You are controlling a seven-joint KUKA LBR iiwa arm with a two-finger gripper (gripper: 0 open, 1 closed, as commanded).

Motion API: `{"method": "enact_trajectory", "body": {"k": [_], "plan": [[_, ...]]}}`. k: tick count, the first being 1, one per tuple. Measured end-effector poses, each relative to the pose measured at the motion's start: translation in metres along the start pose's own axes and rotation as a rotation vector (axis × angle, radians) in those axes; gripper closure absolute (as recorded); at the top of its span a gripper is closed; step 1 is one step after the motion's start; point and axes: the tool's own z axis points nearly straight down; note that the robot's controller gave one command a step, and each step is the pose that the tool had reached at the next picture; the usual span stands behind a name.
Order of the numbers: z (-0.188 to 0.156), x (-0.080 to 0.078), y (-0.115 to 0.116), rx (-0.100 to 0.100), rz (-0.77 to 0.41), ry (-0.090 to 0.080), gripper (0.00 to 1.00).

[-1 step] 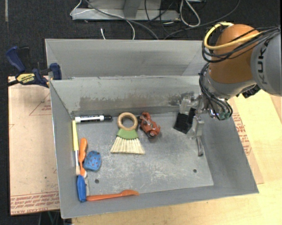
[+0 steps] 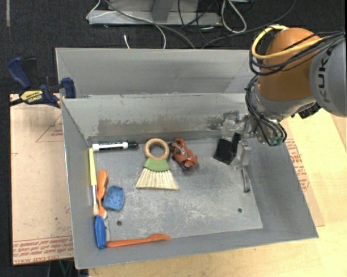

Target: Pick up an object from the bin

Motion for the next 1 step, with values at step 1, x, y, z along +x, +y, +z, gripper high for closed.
{"method": "enact_trajectory", "body": {"k": [1], "plan": [[0.0534, -0.0141, -0.0209, -0.001, 0.193, -0.002, 0.00]]}}
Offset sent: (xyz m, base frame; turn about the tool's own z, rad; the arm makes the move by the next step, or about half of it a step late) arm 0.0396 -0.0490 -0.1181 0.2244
